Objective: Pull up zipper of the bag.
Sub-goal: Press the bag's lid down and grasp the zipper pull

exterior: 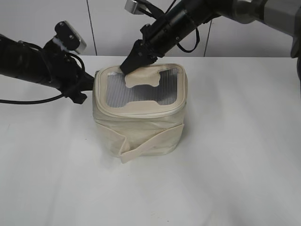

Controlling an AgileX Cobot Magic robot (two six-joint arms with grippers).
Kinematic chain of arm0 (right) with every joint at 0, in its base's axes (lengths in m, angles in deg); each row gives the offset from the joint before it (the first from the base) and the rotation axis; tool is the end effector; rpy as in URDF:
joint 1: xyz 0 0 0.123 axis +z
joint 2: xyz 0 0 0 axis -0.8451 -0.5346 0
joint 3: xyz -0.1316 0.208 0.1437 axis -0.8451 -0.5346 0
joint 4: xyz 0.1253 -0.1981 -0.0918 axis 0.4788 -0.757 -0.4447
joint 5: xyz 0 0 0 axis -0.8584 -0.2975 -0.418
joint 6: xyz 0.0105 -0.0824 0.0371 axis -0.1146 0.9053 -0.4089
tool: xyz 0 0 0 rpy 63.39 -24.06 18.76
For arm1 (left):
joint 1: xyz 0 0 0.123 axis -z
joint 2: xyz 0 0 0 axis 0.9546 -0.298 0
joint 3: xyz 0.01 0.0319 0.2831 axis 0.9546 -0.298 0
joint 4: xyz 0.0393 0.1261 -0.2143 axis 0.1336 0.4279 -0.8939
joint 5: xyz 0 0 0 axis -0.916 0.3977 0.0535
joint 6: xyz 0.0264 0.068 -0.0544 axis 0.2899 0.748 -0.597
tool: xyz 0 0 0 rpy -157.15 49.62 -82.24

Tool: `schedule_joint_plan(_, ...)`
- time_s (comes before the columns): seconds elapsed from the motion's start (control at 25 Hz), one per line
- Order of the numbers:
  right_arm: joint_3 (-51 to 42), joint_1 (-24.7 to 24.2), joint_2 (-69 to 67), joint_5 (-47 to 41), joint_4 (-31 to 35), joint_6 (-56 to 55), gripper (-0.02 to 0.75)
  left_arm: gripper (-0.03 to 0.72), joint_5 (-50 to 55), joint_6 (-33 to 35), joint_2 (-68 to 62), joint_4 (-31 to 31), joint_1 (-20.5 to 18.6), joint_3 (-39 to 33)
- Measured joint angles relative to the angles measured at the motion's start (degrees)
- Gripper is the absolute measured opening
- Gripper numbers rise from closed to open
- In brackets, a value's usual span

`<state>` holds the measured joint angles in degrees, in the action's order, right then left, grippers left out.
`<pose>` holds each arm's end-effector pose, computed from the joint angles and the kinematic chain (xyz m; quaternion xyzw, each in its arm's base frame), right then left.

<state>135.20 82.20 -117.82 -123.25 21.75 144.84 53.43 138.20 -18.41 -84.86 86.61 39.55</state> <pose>0.4460 0.2736 0.1968 -0.4919 0.7640 0.3592 0.2128 0.3554 -0.1294 0.1679 0.4808 0.7770 -0.1281 0.3856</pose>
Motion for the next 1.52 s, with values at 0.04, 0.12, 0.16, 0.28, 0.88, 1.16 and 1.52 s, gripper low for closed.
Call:
schedule_joint_plan(0.04, 0.0, 0.0, 0.0, -0.04, 0.0, 0.0, 0.043, -0.004, 0.0, -0.31, 0.0, 0.9, 0.0, 0.0)
schedule_joint_plan(0.12, 0.0, 0.0, 0.0, 0.01, 0.0, -0.44, 0.043, -0.004, -0.11, -1.83, 0.0, 2.49, 0.0, -0.26)
schedule_joint_plan(0.16, 0.0, 0.0, 0.0, 0.01, 0.0, -0.58, 0.043, -0.004, -0.53, -2.83, 0.13, 3.25, 0.0, -0.77)
schedule_joint_plan(0.28, 0.0, 0.0, 0.0, 0.06, -0.12, -0.94, 0.043, -0.004, -1.08, -4.62, 1.8, 4.72, 0.04, -3.06)
schedule_joint_plan(0.88, 0.0, 0.0, 0.0, 0.93, -0.16, -6.14, 0.042, -0.004, -2.35, -8.25, 16.38, 5.38, 0.04, -14.36)
schedule_joint_plan(1.16, 0.0, 0.0, 0.0, 1.38, -0.29, -9.35, 0.042, -0.004, 3.36, -14.28, 21.65, 9.43, 1.55, -20.03)
schedule_joint_plan(1.52, 0.0, 0.0, -0.06, 1.42, 0.16, -10.34, 0.041, -0.004, -1.14, -20.62, 24.36, 7.68, 17.91, -23.1)
